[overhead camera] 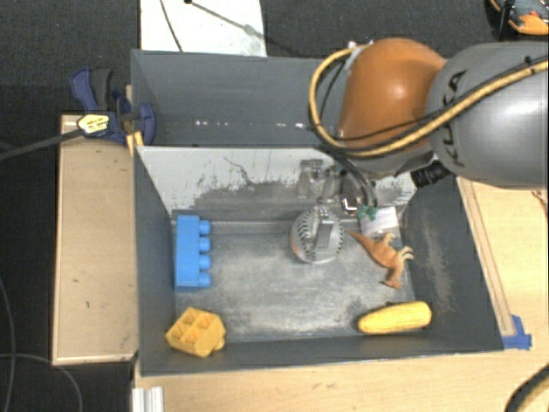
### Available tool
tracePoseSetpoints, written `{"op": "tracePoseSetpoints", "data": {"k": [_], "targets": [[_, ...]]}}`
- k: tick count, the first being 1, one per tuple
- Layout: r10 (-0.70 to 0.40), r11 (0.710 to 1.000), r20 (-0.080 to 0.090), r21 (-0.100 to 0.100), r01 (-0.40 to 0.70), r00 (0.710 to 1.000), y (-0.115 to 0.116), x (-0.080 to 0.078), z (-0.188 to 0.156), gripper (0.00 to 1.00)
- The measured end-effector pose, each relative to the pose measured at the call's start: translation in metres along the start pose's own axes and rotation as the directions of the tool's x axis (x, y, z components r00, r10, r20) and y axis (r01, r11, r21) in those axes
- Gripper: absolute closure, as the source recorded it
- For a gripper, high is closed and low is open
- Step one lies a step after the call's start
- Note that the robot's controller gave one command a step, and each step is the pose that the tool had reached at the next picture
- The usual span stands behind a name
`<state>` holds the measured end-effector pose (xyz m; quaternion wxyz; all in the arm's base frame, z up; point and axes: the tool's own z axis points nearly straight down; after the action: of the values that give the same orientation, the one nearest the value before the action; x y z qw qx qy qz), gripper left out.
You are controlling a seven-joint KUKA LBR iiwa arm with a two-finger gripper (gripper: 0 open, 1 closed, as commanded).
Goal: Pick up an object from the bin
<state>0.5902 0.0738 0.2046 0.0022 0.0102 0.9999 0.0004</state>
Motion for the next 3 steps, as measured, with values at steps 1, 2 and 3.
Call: {"op": "tracePoseSetpoints", "data": {"k": [1,2,3], "targets": [[-0.022,1.000,-0.001,0.000,0.022,1.000,-0.026,0.001,0.018,0.00],[-0.019,1.000,-0.002,0.001,0.019,1.000,-0.032,0.003,0.031,0.00],[-0.014,1.000,0.000,-0.001,0.014,1.000,-0.046,0.006,0.052,0.00]]}}
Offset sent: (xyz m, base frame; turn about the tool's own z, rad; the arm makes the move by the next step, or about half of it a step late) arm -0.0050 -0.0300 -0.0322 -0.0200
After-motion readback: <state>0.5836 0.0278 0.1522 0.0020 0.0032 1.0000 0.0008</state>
